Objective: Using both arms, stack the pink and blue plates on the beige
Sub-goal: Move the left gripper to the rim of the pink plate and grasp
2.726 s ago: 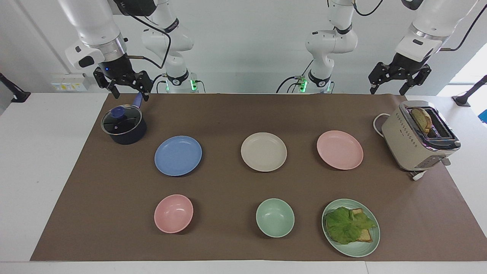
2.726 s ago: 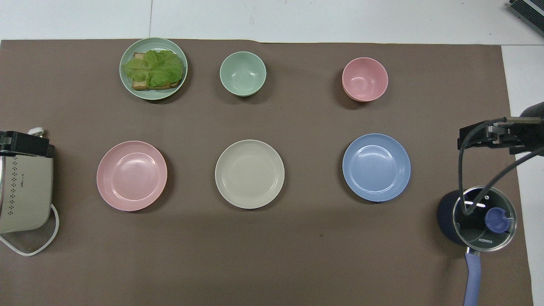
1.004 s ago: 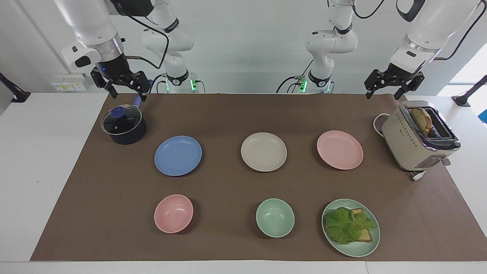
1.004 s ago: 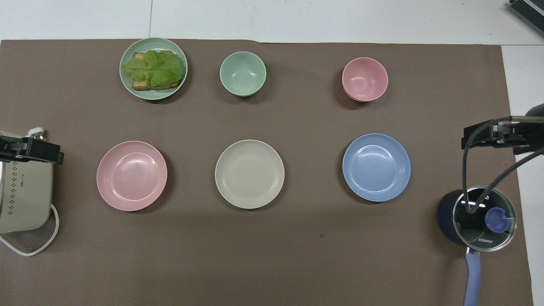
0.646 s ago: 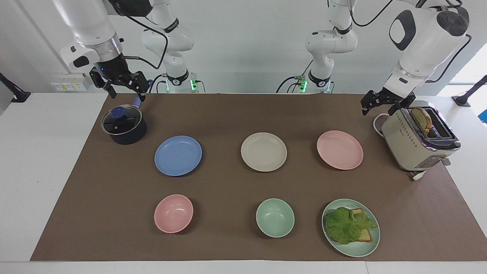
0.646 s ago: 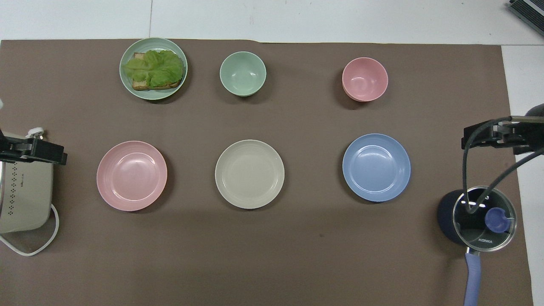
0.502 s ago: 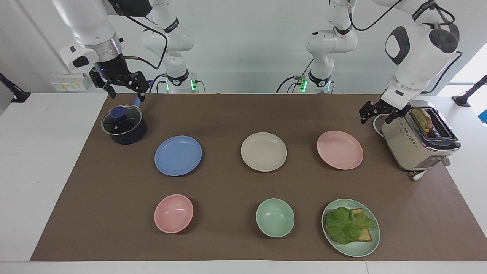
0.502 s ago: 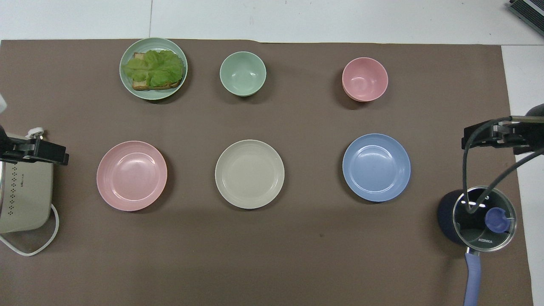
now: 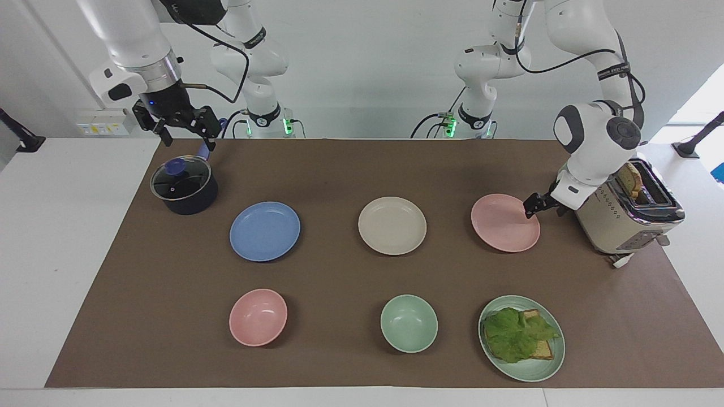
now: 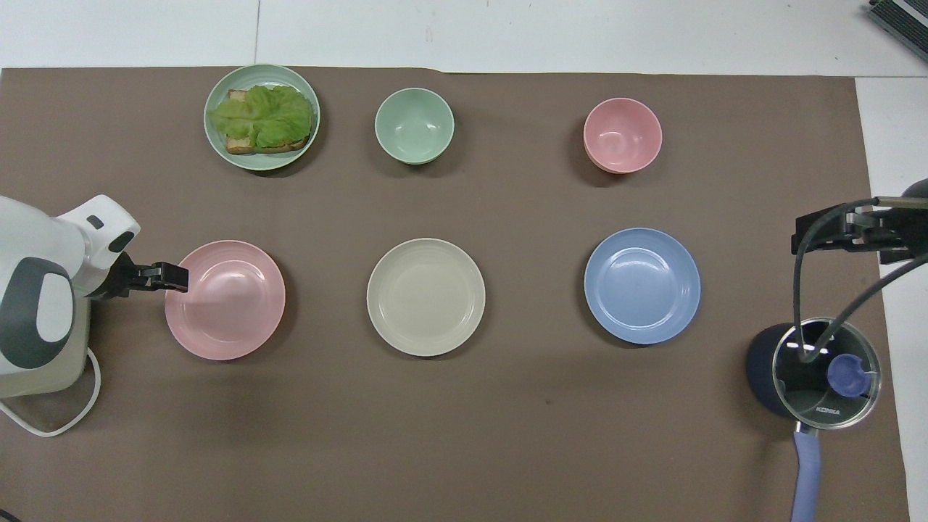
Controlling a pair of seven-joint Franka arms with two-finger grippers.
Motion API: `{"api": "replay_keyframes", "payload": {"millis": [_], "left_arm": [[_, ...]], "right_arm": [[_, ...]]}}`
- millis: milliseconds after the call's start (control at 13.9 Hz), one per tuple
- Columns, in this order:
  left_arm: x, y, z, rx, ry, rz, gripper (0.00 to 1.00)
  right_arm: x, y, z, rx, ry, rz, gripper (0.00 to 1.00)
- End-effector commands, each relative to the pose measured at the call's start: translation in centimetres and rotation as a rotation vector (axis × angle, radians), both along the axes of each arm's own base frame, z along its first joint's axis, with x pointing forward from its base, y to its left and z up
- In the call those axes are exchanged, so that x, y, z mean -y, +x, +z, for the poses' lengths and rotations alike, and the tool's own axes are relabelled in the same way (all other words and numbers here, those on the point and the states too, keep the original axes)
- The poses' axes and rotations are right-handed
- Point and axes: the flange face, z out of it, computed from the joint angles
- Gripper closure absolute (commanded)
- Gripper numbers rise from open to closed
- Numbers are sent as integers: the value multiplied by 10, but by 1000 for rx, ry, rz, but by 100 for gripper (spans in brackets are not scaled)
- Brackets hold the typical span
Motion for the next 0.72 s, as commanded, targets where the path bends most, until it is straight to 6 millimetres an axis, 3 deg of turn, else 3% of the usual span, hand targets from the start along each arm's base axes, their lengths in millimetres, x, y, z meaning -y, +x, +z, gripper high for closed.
{"api": "replay_keyframes", "payload": {"millis": [0, 287, 646], "left_arm": [[-3, -8, -22, 19, 4, 9, 0], [-6, -8, -35, 10, 3, 15, 0], [-6, -8, -35, 8, 1, -6, 87]], "right_arm": [[2, -6, 0, -7, 3, -3, 0], [2, -9, 0, -10, 3, -5, 0], [2, -10, -1, -11, 3, -5, 0]]}}
